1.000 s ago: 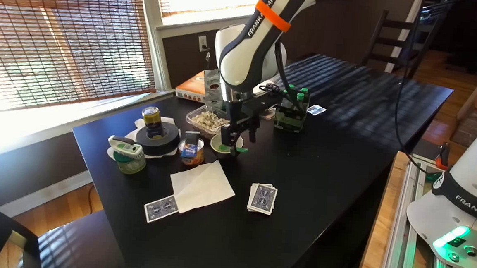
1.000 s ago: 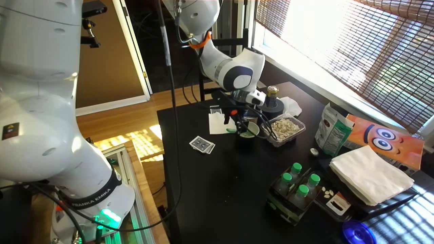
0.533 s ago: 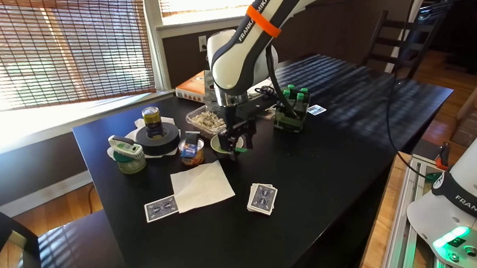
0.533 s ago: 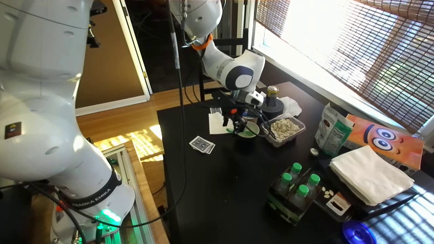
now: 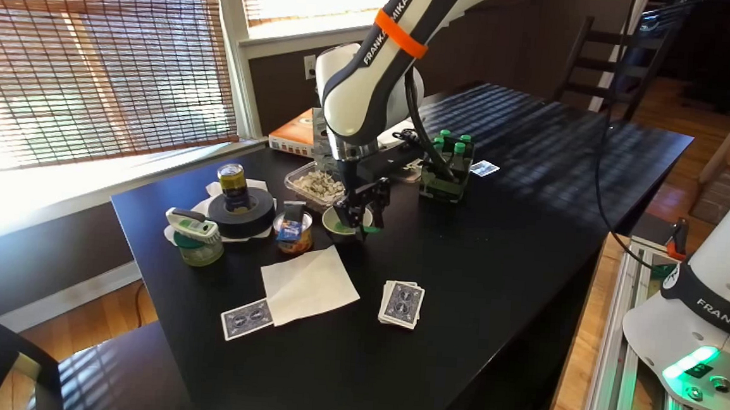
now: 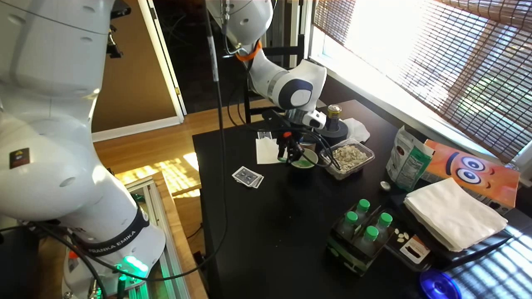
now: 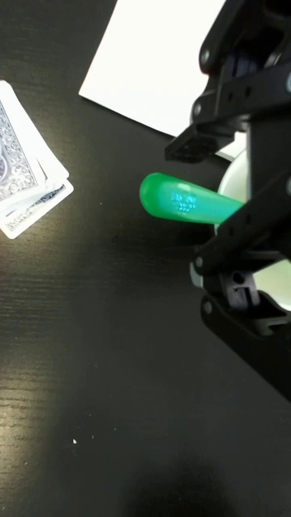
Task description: Use the green spoon to remove some contents from the clear container then place them back in the container.
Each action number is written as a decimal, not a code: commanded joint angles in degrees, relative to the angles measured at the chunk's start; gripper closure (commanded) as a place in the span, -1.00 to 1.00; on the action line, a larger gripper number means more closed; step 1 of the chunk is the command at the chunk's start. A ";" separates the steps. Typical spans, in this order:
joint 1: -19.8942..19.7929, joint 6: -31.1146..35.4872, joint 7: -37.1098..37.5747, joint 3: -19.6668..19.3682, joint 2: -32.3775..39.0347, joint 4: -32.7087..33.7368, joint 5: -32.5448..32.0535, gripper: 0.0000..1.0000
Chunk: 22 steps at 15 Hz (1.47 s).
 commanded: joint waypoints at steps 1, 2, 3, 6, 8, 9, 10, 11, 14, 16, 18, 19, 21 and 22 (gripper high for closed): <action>1.38 -1.23 2.98 -1.21 1.31 1.99 -1.01 0.05; 1.46 -1.35 3.27 -1.30 1.41 2.08 -0.99 0.19; 1.50 -1.43 3.52 -1.36 1.52 2.19 -0.96 0.24; 1.58 -1.60 4.15 -1.52 1.93 2.57 -0.89 0.58; 1.67 -1.62 4.48 -1.65 2.08 2.66 -0.94 0.69; 1.73 -1.65 4.64 -1.73 2.03 2.68 -1.00 0.81; 1.85 -1.67 4.87 -1.86 1.87 2.59 -1.16 0.88; 2.00 -1.57 5.07 -1.99 1.52 2.31 -1.35 0.88; 1.01 -2.81 1.97 -0.81 -1.41 0.42 -0.41 0.88; 0.03 -5.09 0.01 -0.56 -3.36 -0.30 0.09 0.88; -1.07 -8.28 -2.41 -0.29 -5.98 -0.76 0.69 0.88; -1.42 -10.38 -3.15 -0.43 -7.23 -0.54 0.62 0.88; -2.46 -16.18 -5.38 -0.41 -8.95 1.34 0.77 0.88; -2.79 -18.85 -5.68 -0.55 -9.45 2.93 0.85 0.88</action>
